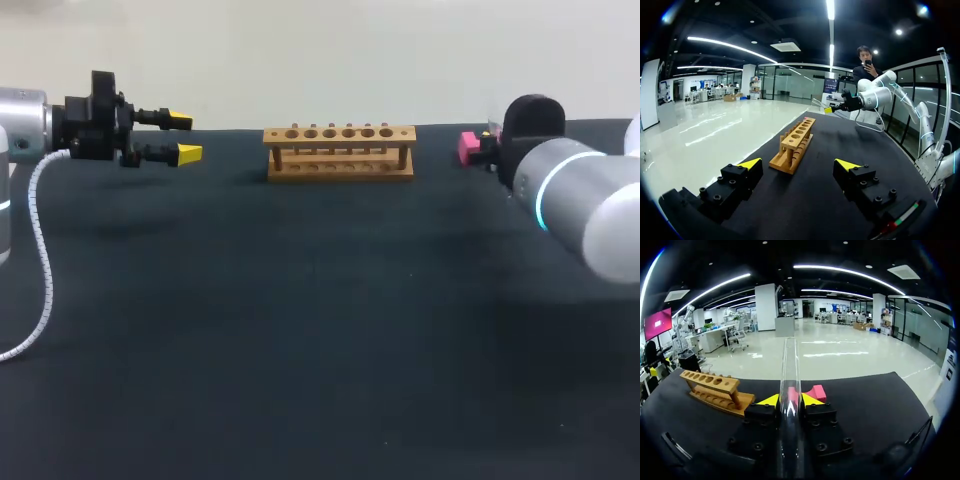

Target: Grasp the test tube, adjust it, and insert it.

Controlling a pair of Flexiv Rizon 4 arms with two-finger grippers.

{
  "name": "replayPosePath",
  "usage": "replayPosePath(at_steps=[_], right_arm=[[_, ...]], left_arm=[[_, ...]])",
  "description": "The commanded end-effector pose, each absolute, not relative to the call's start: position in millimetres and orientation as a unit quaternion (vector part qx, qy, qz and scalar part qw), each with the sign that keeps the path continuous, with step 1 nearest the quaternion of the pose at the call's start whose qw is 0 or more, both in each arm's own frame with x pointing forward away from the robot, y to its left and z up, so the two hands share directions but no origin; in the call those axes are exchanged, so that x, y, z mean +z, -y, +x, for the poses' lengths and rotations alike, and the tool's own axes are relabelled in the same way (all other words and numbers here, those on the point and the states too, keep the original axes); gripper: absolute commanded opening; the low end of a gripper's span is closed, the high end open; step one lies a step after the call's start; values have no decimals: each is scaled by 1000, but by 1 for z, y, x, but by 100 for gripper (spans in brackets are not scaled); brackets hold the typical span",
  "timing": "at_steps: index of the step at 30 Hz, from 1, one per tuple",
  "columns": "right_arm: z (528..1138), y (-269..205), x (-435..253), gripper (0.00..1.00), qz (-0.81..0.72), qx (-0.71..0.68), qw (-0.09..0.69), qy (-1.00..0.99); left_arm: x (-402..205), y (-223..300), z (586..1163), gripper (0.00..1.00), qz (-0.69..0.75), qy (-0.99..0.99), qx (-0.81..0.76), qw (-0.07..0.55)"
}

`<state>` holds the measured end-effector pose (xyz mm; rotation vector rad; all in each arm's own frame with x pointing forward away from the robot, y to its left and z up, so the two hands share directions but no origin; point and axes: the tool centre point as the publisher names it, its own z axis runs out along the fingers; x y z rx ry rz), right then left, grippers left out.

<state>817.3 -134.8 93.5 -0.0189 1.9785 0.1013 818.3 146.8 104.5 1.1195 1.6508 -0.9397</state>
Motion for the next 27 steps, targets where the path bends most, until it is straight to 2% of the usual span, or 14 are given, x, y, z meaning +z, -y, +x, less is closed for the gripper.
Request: replayPosePath(at_steps=[1, 13, 27], right_arm=[[804, 128, 100, 0, 11, 47, 770, -636], [797, 104, 115, 0, 18, 88, 738, -669], [797, 103, 116, 0, 21, 95, 736, -670]], left_arm=[[104, -147, 816, 100, 452, -668, -379, 454], [104, -147, 816, 100, 452, -668, -379, 454], [104, -147, 816, 100, 452, -668, -379, 454]])
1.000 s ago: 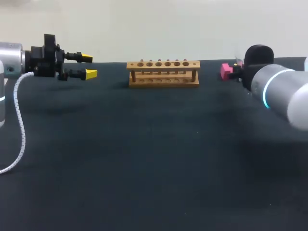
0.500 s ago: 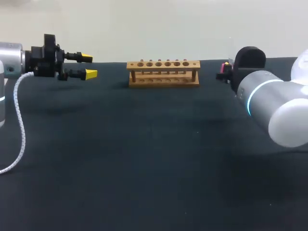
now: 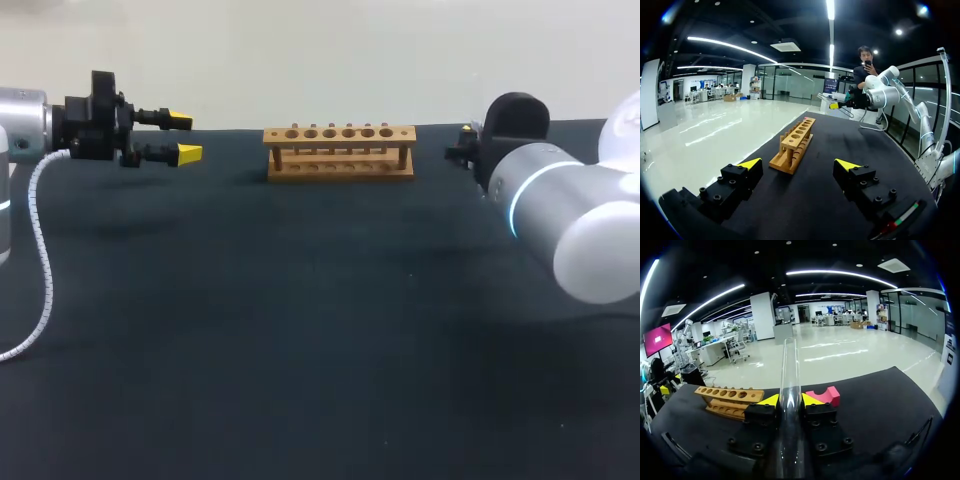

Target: Grasp the test tube, adjust it, and insert it.

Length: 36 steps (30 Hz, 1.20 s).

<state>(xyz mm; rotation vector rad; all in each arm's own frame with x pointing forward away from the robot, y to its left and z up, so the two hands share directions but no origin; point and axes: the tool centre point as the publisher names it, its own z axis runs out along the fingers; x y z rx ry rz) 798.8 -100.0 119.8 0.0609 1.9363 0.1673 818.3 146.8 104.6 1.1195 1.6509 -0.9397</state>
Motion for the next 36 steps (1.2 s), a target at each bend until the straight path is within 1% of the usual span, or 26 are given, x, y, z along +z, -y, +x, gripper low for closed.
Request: replayPosePath(at_steps=[1, 10, 21, 30, 36], right_arm=[[797, 103, 116, 0, 21, 95, 736, -670], [797, 103, 116, 0, 21, 95, 736, -670], [783, 50, 123, 0, 40, 109, 696, -708], [777, 1, 103, 0, 36, 135, 643, -753], [787, -22, 93, 0, 35, 151, 616, -772]], left_arm=[[104, -147, 816, 100, 452, -668, -379, 454], [104, -147, 816, 100, 452, -668, -379, 454], [104, -147, 816, 100, 452, -668, -379, 454], [104, -147, 816, 100, 452, -668, -379, 454], [104, -147, 816, 100, 452, -668, -379, 454]])
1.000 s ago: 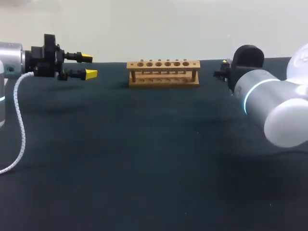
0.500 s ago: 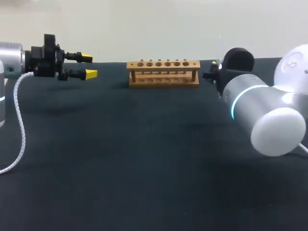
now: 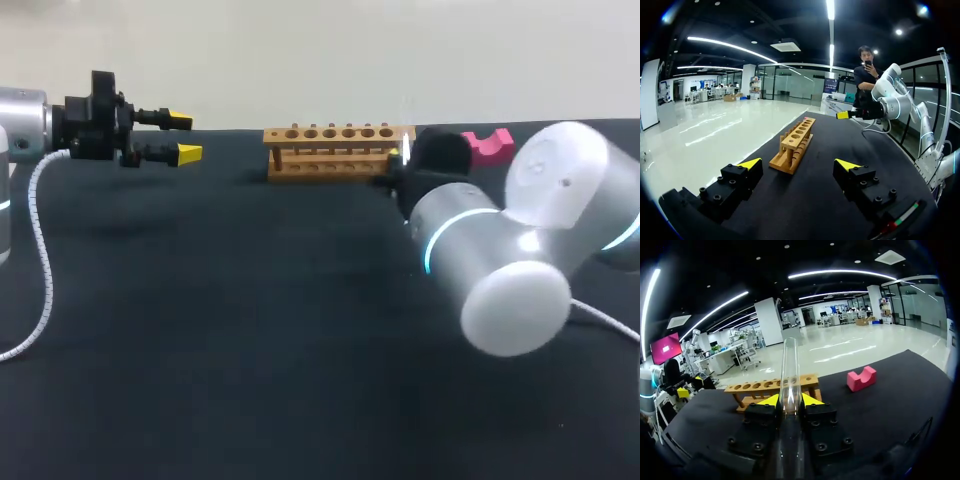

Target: Grasp the test tube, adjust it, and insert it.

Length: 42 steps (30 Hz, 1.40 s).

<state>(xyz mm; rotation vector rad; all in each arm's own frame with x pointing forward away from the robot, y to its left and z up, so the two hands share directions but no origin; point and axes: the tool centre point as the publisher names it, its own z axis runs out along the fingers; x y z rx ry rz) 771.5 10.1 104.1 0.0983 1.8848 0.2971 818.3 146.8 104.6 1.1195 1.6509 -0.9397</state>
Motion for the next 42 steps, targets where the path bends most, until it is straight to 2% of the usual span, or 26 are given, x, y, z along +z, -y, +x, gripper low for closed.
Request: replayPosePath(at_steps=[1, 25, 42], right_arm=[[789, -25, 92, 0, 35, 154, 612, -775], [813, -53, 78, 0, 16, 204, 519, -830], [828, -55, 64, 0, 14, 205, 497, -843]], left_arm=[[104, -147, 816, 100, 452, -668, -379, 454], [104, -147, 816, 100, 452, -668, -379, 454], [104, -147, 816, 100, 452, -668, -379, 454]])
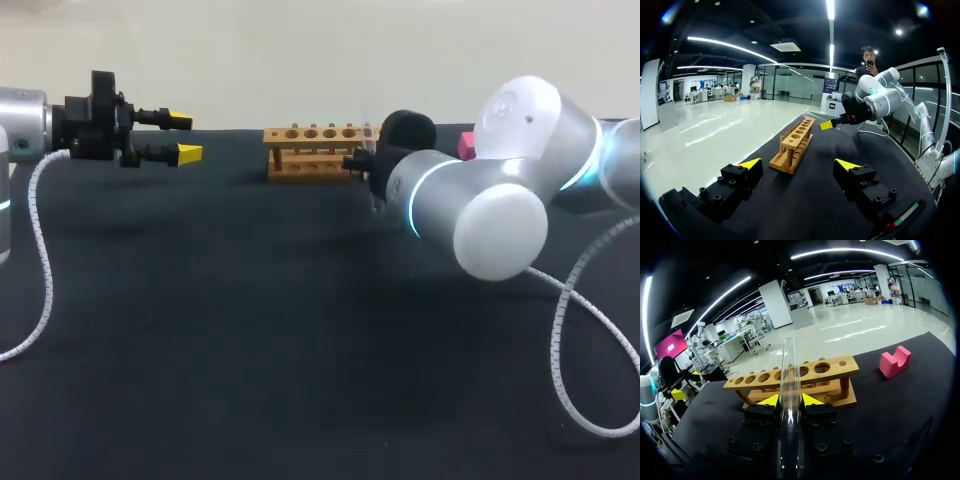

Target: Grasp the test tube, adjust it, and insert it.

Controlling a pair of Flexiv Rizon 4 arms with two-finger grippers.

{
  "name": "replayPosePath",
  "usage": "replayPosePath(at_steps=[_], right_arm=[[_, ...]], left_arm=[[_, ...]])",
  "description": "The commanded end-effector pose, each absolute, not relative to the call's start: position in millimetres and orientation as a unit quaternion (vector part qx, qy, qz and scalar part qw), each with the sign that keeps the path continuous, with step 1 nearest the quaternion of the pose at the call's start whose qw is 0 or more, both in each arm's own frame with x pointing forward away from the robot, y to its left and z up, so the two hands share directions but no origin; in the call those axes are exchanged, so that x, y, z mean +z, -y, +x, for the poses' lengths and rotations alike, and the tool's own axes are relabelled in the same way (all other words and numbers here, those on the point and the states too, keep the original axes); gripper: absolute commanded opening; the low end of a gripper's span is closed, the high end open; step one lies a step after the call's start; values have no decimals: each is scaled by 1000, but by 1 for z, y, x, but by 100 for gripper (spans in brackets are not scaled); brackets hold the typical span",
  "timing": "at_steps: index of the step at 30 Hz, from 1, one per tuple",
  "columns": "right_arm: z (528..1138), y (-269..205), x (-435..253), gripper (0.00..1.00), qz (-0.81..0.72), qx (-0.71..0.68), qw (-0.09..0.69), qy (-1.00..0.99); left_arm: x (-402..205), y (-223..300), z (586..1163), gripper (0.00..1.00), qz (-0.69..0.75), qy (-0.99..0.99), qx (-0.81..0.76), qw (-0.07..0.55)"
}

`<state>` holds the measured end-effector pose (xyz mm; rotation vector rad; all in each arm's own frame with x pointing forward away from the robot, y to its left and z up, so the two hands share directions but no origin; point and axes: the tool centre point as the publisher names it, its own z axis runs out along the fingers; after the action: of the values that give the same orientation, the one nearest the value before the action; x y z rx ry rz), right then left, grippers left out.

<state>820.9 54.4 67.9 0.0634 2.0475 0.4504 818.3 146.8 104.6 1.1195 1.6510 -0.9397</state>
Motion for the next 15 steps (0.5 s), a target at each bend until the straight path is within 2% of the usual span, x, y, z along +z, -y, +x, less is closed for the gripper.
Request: replayPosePath(at_steps=[1, 15], right_arm=[[829, -55, 64, 0, 13, 205, 494, -845], [836, -59, 51, 0, 1, 214, 473, -855]], left_arm=[[104, -147, 816, 100, 452, -668, -379, 454], [104, -147, 816, 100, 452, -668, -379, 454]])
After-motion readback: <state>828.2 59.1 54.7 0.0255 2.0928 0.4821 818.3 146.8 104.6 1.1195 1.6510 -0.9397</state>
